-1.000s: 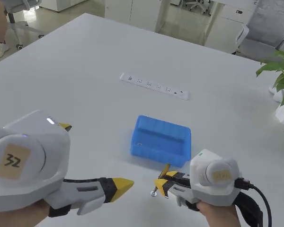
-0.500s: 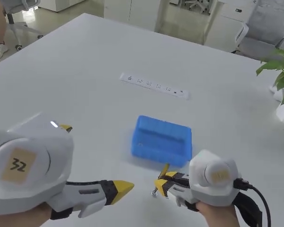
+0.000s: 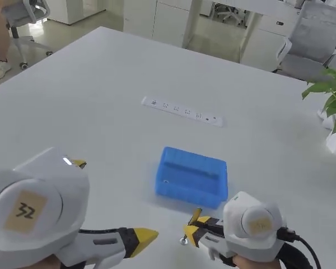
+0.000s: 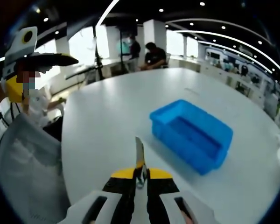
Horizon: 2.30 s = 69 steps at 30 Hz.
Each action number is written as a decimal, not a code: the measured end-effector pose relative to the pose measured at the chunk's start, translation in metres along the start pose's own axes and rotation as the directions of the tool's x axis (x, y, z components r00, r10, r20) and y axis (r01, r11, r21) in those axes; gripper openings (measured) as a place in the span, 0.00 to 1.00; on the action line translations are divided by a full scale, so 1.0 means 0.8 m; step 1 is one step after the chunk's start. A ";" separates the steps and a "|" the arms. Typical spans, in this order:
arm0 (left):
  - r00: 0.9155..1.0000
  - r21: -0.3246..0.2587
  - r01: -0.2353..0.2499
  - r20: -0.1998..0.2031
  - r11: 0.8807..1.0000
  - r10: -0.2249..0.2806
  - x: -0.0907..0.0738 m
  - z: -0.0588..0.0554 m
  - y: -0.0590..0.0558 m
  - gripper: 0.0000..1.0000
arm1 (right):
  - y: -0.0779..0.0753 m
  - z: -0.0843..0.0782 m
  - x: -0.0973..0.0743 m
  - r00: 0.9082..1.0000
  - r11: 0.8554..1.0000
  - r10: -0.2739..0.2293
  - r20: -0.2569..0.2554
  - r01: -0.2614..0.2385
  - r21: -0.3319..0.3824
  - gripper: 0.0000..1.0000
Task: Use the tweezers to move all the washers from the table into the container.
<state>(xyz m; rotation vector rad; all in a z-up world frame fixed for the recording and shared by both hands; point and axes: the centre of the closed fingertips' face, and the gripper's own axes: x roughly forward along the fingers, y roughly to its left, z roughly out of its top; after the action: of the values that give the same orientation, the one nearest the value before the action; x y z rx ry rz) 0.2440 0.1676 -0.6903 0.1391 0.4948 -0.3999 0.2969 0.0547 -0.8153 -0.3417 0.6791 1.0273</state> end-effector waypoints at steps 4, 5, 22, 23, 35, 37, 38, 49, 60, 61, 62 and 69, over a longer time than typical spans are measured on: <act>1.000 0.006 0.019 0.004 1.000 -0.019 0.000 0.001 -0.005 0.99 | -0.001 0.000 0.000 1.000 1.000 -0.008 -0.005 0.008 -0.001 0.04; 1.000 0.006 0.022 0.001 1.000 -0.022 0.000 0.000 -0.006 0.99 | 0.001 0.001 0.000 1.000 1.000 -0.009 -0.007 0.009 -0.008 0.04; 1.000 0.017 0.015 -0.007 1.000 -0.015 -0.002 -0.005 -0.002 0.99 | 0.002 0.028 -0.017 1.000 0.996 0.003 -0.018 -0.005 -0.092 0.04; 1.000 0.017 0.014 -0.008 1.000 -0.014 -0.002 -0.005 -0.002 0.99 | 0.002 0.029 -0.018 1.000 0.995 0.003 -0.016 -0.005 -0.095 0.04; 0.999 0.035 0.027 -0.028 0.999 -0.026 0.002 -0.010 -0.005 0.99 | -0.011 0.072 -0.039 0.998 0.997 -0.004 0.069 0.009 -0.071 0.04; 0.999 0.043 0.022 -0.032 0.999 -0.021 0.003 -0.010 -0.005 0.99 | -0.013 0.078 -0.041 0.997 0.998 -0.006 0.079 0.011 -0.070 0.04; 0.999 0.046 0.021 -0.034 0.999 -0.019 0.002 -0.011 -0.004 0.99 | -0.015 0.081 -0.041 0.997 0.997 -0.008 0.083 0.013 -0.071 0.04; 0.999 0.054 0.030 -0.037 0.998 -0.028 0.006 -0.010 -0.008 0.99 | -0.042 0.110 -0.048 0.989 0.999 -0.034 0.145 0.037 -0.019 0.04; 0.998 0.053 0.036 -0.050 0.998 -0.033 0.010 -0.014 -0.006 0.99 | -0.072 0.118 -0.036 0.986 0.998 -0.069 0.149 0.069 0.003 0.04; 0.998 0.056 0.035 -0.053 0.998 -0.032 0.011 -0.015 -0.006 0.99 | -0.076 0.118 -0.033 0.987 0.997 -0.075 0.145 0.075 0.002 0.04; 0.998 0.056 0.036 -0.055 0.998 -0.033 0.011 -0.016 -0.006 0.99 | -0.079 0.118 -0.031 0.986 0.997 -0.077 0.145 0.078 0.001 0.04; 0.998 0.035 0.043 -0.051 0.998 -0.041 0.014 -0.017 -0.006 0.99 | -0.105 0.117 -0.013 0.983 0.992 -0.122 0.137 0.120 0.025 0.04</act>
<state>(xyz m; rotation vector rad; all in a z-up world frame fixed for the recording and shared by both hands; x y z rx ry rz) 0.2452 0.1623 -0.7078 0.1743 0.5404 -0.4475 0.4000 0.0591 -0.7423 -0.2910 0.5353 0.9201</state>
